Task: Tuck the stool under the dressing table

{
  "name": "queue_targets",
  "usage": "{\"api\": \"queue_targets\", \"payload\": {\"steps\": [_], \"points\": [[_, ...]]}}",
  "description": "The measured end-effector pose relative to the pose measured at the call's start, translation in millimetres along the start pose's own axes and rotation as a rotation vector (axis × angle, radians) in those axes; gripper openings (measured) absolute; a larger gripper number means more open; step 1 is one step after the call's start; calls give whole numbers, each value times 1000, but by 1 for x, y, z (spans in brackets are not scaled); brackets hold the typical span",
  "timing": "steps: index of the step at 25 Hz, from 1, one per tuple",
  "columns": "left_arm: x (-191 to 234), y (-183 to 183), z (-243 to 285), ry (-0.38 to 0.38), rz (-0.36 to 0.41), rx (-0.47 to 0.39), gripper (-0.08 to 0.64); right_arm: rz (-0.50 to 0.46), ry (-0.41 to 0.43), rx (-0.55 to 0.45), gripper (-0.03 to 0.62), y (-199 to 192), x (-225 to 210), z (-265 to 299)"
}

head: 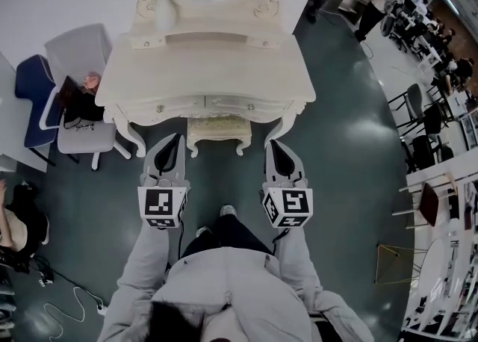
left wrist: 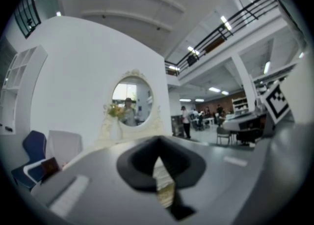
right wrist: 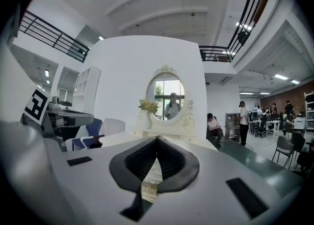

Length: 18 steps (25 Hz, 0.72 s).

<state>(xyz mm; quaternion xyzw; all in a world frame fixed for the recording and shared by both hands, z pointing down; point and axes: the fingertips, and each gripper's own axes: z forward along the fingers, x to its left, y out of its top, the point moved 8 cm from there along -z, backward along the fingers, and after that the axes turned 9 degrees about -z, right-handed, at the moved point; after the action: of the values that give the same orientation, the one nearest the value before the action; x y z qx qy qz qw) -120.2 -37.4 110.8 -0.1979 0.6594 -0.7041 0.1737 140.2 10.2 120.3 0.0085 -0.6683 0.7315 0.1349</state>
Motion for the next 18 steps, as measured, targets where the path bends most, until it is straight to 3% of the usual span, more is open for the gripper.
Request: {"api": "queue_targets", "payload": {"steps": [10, 18], "points": [[2, 23, -16, 20, -26, -63, 9, 14, -45, -74, 2, 24, -2, -18], [8, 22, -22, 52, -36, -66, 9, 5, -59, -97, 2, 34, -2, -20]]}}
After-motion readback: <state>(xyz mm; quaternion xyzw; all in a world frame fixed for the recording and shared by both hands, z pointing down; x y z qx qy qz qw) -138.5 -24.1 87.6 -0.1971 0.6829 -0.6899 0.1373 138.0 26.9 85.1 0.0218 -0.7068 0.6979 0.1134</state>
